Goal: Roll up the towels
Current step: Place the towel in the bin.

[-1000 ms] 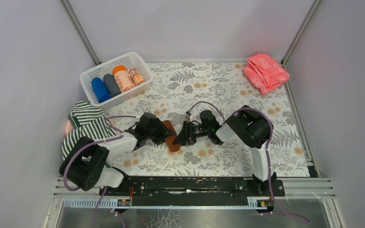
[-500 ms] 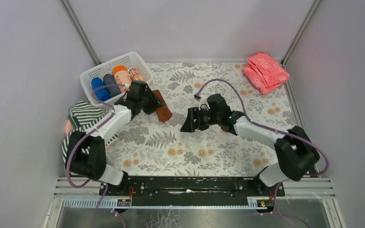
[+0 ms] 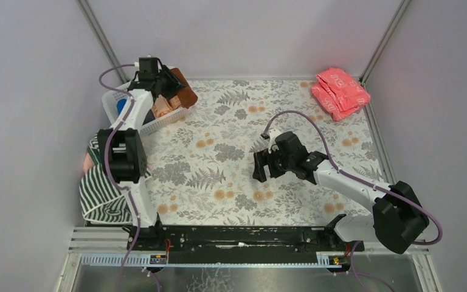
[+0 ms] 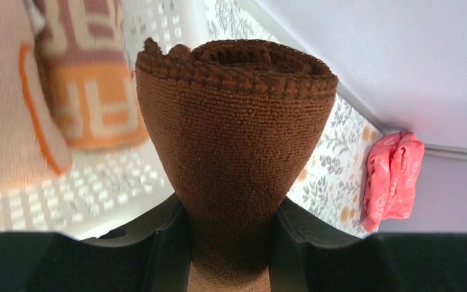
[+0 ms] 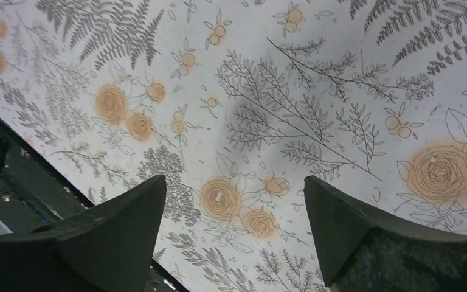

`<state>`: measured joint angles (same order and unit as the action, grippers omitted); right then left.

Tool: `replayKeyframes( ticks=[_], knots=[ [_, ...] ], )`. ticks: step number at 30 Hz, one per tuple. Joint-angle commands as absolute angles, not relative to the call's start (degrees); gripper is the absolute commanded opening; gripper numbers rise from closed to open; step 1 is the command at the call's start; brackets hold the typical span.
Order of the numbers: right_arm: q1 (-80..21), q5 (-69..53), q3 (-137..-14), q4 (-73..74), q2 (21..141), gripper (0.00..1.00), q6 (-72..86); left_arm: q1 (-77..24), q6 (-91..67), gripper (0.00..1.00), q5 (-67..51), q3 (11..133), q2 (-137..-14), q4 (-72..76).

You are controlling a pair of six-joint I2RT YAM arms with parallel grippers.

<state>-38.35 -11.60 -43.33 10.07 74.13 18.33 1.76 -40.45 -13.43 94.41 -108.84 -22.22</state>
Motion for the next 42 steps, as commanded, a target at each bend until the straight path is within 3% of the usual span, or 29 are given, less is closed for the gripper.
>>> replayKeyframes(
  ticks=[1, 6, 22, 35, 42],
  knots=[
    [-38.12, -9.32, -42.23, 9.02, 72.61, 0.92, 14.95, 4.62, -39.32, 0.29, -21.6, 105.35, -117.53, -21.67],
    [-38.14, -9.13, -42.11, 8.8, 74.27, 0.95, 13.62, 6.08, -37.84, 0.29, -22.73, 117.83, -128.02, -25.89],
    [-38.14, -9.1, -43.17, 9.04, 77.36, 0.95, 12.8, 8.58, -28.07, 0.37, -14.64, 124.06, -140.99, -33.43],
    [-38.13, -9.66, -43.12, 9.11, 77.71, 0.96, 13.4, 4.87, -26.37, 0.46, 6.66, 127.21, -144.14, -43.39],
    [-38.14, -9.8, -43.06, 9.48, 76.36, 0.96, 13.77, 4.36, -27.39, 0.59, -2.01, 126.07, -140.95, -40.44]
  ],
)
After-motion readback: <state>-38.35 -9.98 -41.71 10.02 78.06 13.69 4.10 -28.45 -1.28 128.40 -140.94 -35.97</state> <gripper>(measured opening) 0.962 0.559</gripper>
